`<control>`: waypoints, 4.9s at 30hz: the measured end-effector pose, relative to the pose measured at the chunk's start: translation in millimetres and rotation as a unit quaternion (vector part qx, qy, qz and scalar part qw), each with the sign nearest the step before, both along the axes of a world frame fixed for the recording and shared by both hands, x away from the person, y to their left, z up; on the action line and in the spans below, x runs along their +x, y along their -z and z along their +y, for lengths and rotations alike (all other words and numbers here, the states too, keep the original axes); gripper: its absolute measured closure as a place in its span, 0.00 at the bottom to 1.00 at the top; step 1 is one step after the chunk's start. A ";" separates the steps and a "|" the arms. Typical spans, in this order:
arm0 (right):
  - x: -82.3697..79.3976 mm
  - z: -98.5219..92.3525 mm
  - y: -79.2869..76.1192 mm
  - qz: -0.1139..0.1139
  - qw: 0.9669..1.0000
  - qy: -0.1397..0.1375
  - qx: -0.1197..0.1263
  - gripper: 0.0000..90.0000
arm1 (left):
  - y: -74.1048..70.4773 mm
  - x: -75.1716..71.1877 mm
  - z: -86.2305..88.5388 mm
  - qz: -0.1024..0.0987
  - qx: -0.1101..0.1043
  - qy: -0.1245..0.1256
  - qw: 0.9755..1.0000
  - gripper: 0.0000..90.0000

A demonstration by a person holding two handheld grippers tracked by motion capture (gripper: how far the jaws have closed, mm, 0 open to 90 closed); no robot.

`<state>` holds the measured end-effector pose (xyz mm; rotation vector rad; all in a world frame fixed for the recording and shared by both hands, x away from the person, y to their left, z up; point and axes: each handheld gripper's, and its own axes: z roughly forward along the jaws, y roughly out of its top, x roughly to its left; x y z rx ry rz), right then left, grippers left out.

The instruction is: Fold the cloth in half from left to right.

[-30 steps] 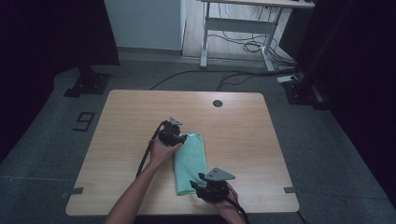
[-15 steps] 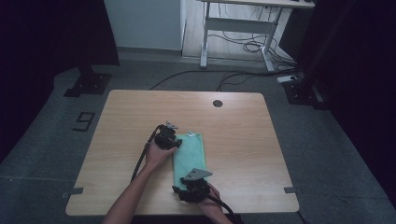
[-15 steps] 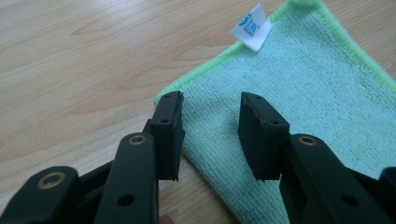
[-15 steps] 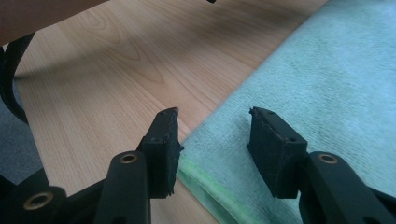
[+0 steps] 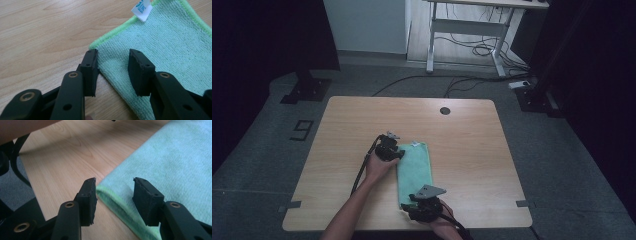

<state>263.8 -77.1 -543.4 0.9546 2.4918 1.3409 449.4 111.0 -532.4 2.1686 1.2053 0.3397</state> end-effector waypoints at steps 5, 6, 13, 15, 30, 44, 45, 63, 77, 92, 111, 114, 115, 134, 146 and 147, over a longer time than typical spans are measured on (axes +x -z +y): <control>1.7 4.1 4.0 -0.005 1.000 -0.003 -0.016 0.72 | -0.6 0.1 1.3 0.002 0.000 0.001 1.000 0.67; 2.7 4.8 4.5 -0.004 1.000 -0.005 -0.015 0.76 | -0.7 0.0 2.0 0.002 0.000 0.000 1.000 0.67; 2.1 14.3 3.9 -0.009 0.999 -0.017 -0.028 0.94 | -0.5 -0.2 5.8 0.005 -0.003 -0.001 1.000 0.67; 2.7 16.1 3.3 -0.010 1.000 -0.017 -0.023 0.96 | -0.5 -0.8 6.5 0.006 -0.004 -0.003 1.000 0.67; 1.4 25.9 7.2 -0.011 0.999 -0.047 -0.015 0.89 | -1.8 -1.9 16.5 0.007 -0.011 -0.010 1.000 0.67; 10.8 1.0 -9.4 -0.012 0.999 -0.019 0.029 0.70 | -6.6 -6.5 7.5 0.002 -0.006 0.015 1.000 0.68; 14.3 -4.2 -11.4 -0.013 0.999 -0.010 0.029 0.69 | -4.6 -6.0 8.7 0.004 -0.006 0.014 1.000 0.68; 75.4 4.1 -1.3 -0.002 0.999 0.020 -0.032 0.63 | 2.0 -6.0 15.0 0.001 -0.010 0.012 1.000 0.69; 66.3 -10.5 8.3 -0.024 0.998 0.048 -0.044 0.66 | 2.8 -4.9 -6.2 -0.001 -0.013 0.025 1.000 0.70; 68.9 -26.9 5.1 -0.005 0.998 0.040 -0.047 0.64 | -11.0 7.0 -23.0 -0.013 -0.013 0.042 0.999 0.79; 125.8 20.7 -7.9 -0.020 0.994 0.088 -0.060 0.64 | 1.5 10.1 -22.6 -0.006 -0.002 0.041 0.999 0.90; 128.3 25.5 0.3 -0.009 0.994 0.087 -0.070 0.64 | 2.0 9.7 -21.9 -0.007 -0.004 0.040 0.999 0.90; 126.4 25.8 1.2 -0.013 0.994 0.084 -0.071 0.65 | 2.2 9.9 -21.8 -0.007 -0.007 0.039 0.999 0.90; 50.0 14.5 6.8 -0.047 0.996 0.023 -0.069 0.64 | 2.9 9.7 -21.1 -0.005 -0.015 0.032 0.999 0.91; 21.6 9.1 7.8 -0.041 0.998 -0.002 -0.057 0.63 | 3.1 9.5 -20.8 -0.004 -0.018 0.030 0.999 0.91; 19.7 8.6 8.0 -0.042 0.998 -0.004 -0.056 0.63 | 3.2 9.5 -20.6 -0.004 -0.018 0.030 0.999 0.91</control>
